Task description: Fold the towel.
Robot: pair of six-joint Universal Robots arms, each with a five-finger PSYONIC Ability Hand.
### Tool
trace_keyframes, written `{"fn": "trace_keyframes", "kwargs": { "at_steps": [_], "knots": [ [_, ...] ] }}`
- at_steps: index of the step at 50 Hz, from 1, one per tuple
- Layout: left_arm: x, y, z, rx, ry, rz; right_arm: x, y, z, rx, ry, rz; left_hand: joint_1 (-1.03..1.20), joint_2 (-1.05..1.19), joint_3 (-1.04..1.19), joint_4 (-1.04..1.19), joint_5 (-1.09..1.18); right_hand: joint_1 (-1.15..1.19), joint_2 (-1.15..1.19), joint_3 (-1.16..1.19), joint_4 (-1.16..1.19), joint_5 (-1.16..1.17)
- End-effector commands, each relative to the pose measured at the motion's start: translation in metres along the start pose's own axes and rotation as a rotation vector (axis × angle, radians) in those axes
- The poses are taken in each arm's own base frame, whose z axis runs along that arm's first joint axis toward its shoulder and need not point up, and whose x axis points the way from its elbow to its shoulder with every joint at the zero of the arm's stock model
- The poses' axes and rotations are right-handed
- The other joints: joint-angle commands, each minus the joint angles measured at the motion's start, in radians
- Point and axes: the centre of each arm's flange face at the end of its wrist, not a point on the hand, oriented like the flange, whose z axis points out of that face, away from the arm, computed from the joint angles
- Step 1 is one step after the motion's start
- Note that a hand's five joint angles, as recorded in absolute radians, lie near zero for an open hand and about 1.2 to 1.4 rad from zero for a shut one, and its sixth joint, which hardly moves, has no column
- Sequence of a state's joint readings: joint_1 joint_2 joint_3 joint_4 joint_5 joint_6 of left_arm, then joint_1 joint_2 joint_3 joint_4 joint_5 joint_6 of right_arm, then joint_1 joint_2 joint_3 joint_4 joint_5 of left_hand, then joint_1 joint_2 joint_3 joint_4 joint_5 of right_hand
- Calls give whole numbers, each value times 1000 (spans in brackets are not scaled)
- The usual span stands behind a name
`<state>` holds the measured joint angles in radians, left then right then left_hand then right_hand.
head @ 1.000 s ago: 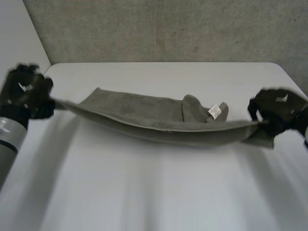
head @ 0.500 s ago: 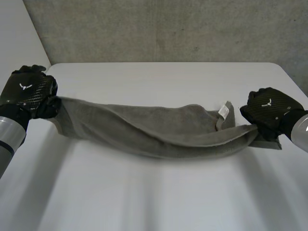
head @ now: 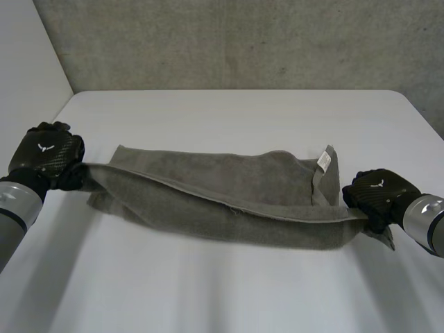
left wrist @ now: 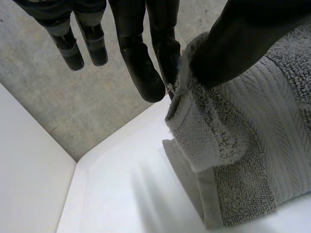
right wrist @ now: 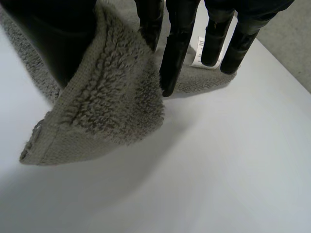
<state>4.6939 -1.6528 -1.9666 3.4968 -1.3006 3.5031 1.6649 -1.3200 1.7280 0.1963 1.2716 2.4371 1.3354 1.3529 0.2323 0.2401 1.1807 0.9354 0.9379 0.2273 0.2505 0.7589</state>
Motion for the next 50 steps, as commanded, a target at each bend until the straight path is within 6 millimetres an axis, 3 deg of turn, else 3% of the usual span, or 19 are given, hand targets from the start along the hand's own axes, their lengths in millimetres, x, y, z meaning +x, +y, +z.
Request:
{"fn": "trace_keyframes", "kwargs": {
  "at_steps": [1, 3, 13, 17, 20, 22, 23, 24, 25, 26, 27, 28, 29, 30, 32, 37, 41, 46, 50],
  "knots": [
    [1, 3, -3, -5, -2, -3, -1, 8, 0, -22, -11, 14, 61, 43, -58, -66, 41, 118, 116, -53, -76, 120],
    [1, 2, -3, -5, -2, -4, 4, 14, 0, -39, -4, 24, 61, 43, -58, -66, 41, 434, 431, -53, -76, 436],
    [-4, -2, -3, 15, -12, 5, 22, -15, -18, 63, 79, -76, 61, 43, -58, -66, 41, 461, 458, -53, -76, 463],
    [-6, -5, 10, 32, -3, 9, 33, -23, -8, 93, 96, -102, 61, 43, -58, -66, 41, 461, 458, -53, -76, 463],
    [-6, -7, 36, 51, 7, 18, 37, -42, 14, 144, 80, -136, 61, 43, -58, -66, 41, 461, 458, -53, -76, 463],
    [-5, -19, 50, 89, 12, 35, 42, -88, 27, 262, 131, -217, 61, 43, -58, -66, 41, 461, 458, -53, -76, 463],
    [-6, -38, 65, 148, -3, 58, 42, -88, 27, 263, 131, -217, 61, 43, -58, -66, 41, 461, 458, -53, -76, 463],
    [-13, -59, 77, 200, -41, 69, 52, -114, 27, 333, 184, -249, 61, 43, -58, -66, 41, 461, 458, -53, -76, 463],
    [-13, -60, 77, 200, -41, 69, 52, -114, 27, 334, 185, -249, 61, 43, -58, -66, 41, 461, 458, -53, -76, 463],
    [-22, -84, 84, 257, -87, 78, 67, -139, 20, 410, 255, -263, 61, 43, -58, -66, 41, 461, 458, -53, -76, 463],
    [-23, -84, 84, 258, -88, 78, 80, -164, 8, 492, 314, -269, 61, 43, -58, -66, 41, 461, 458, -53, -76, 463],
    [-34, -118, 87, 336, -138, 76, 80, -164, 8, 493, 314, -270, 61, 43, -58, -66, 41, 461, 458, -53, -76, 463],
    [-43, -150, 84, 410, -171, 67, 92, -188, -8, 583, 371, -260, 61, 43, -58, -66, 41, 461, 458, -53, -76, 463],
    [-43, -150, 84, 411, -172, 67, 104, -210, -27, 688, 429, -231, 61, 43, -58, -66, 41, 461, 458, -53, -76, 463],
    [-49, -213, 67, 581, -183, 20, 115, -229, -46, 794, 484, -188, 61, 43, -58, -66, 41, 461, 458, -53, -76, 463],
    [-61, -263, 37, 739, -172, -79, 120, -242, -70, 939, 472, -68, 61, 43, -58, -66, 41, 461, 458, -53, -76, 463],
    [-57, -254, 39, 717, -142, -131, 104, -219, -55, 862, 389, -37, 61, 43, -58, -66, 41, 461, 458, -53, -76, 463],
    [-44, -202, 52, 556, -112, -157, 85, -191, -36, 772, 302, -16, 61, 43, -58, -66, 41, 461, 458, -53, -76, 463],
    [-40, -141, 63, 411, -110, -174, 69, -170, -23, 714, 227, -7, 61, 43, -58, -66, 41, 461, 458, -53, -76, 463]
  ]
}}
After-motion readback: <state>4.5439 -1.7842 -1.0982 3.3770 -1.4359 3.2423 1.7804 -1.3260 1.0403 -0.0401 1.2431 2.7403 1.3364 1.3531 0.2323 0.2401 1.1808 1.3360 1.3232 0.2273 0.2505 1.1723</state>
